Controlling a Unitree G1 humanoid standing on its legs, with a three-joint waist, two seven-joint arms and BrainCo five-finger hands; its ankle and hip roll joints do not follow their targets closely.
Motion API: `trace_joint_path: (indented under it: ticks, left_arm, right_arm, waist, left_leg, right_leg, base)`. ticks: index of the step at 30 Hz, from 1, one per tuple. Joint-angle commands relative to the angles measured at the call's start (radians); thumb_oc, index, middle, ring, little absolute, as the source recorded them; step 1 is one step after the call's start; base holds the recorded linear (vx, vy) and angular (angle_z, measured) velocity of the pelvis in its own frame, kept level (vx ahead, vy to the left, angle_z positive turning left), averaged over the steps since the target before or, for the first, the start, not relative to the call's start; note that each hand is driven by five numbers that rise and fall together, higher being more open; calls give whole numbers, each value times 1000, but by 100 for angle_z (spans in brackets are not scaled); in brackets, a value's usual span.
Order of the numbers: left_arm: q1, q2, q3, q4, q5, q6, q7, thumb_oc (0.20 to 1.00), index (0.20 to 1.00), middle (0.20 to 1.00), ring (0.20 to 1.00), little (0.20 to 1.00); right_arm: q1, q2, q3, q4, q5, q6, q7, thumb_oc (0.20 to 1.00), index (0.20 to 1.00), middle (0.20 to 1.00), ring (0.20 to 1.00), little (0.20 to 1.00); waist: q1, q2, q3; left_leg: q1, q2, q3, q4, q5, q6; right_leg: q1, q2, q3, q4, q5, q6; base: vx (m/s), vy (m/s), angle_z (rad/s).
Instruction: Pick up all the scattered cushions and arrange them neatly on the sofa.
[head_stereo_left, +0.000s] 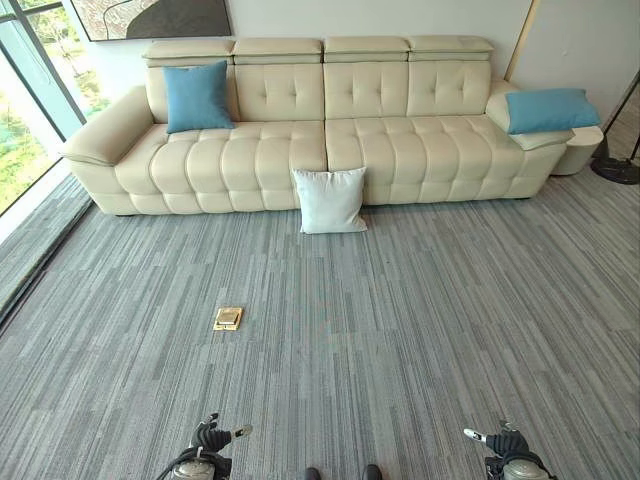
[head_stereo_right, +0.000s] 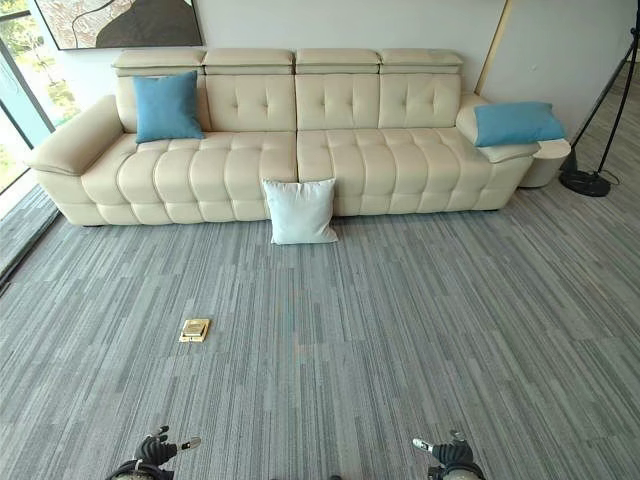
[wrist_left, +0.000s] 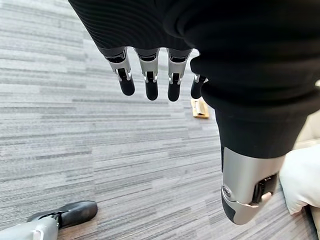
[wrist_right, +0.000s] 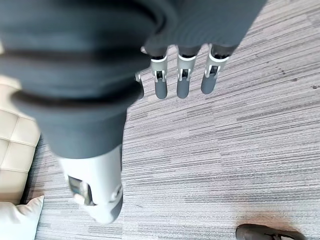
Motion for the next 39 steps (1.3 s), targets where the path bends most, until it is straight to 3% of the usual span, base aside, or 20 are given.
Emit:
trace_joint_path:
  ticks: [1,14,39]
  left_arm:
    - [-70,5,-13,15,-44,-32,17,1000,1000,1000,1000,1000]
    - [-52,-16,8,50,-91,-29,9,1000,1000,1000,1000,1000]
    - [-50,-13,12,35,-107,-24,15,1000,1000,1000,1000,1000]
  right_arm:
    - [-62,-2,9,-3,15,-26,-17,1000,1000,1000,1000,1000]
    - [-51,7,6,12,16,-21,-23,1000,1000,1000,1000,1000]
    - [-44,7,31,14,6,-5,-32,1000,1000,1000,1000,1000]
  waist:
    - [-5,-18,3]
    - [2,-13,6]
    - [17,-38,39]
  left_leg:
    - [35,21,-24,0,-116,-44]
    - [33,15,-32,0,-117,-37]
    - [13,11,-41,0,-122,-29]
  right_leg:
    - [32,-71,-3,7,-149,104]
    - [27,-73,-4,10,-146,105]
    - [5,-77,-4,16,-144,110]
  base:
    - [0,0,0]
    - [0,3,1]
    - [0,0,0]
